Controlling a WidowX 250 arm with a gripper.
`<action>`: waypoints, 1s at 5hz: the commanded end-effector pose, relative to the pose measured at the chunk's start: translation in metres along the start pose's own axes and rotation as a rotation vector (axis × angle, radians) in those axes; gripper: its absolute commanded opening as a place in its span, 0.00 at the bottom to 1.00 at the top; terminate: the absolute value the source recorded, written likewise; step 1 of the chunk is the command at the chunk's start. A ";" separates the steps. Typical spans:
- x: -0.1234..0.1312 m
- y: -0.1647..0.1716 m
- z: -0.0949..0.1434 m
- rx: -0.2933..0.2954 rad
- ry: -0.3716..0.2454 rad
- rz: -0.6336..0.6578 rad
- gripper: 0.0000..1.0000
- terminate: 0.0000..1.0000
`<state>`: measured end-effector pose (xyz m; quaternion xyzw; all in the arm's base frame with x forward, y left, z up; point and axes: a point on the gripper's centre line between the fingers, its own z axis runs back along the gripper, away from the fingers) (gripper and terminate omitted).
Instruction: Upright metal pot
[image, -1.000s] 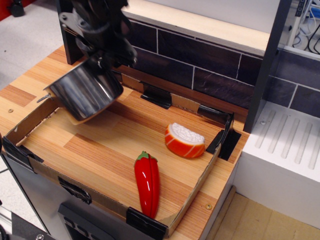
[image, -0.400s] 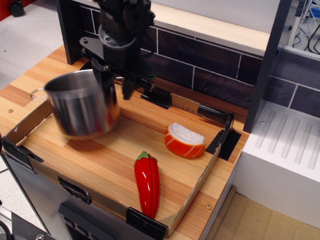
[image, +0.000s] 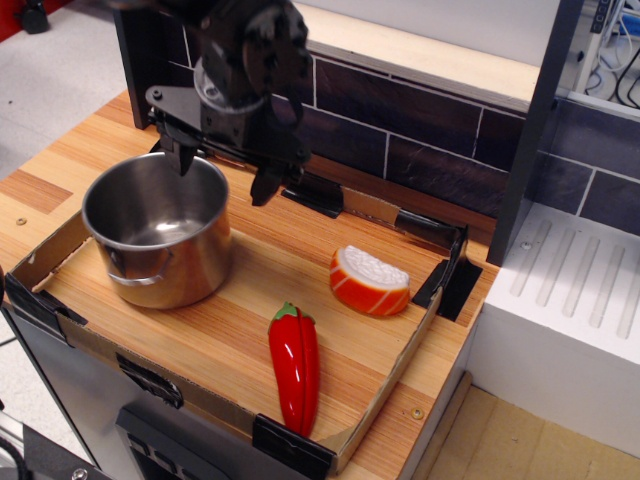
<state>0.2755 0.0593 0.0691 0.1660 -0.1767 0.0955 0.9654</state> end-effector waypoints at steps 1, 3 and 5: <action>0.021 0.015 0.036 -0.131 0.031 0.088 1.00 0.00; 0.055 0.046 0.101 -0.291 0.124 0.180 1.00 0.00; 0.069 0.054 0.119 -0.302 0.201 0.151 1.00 1.00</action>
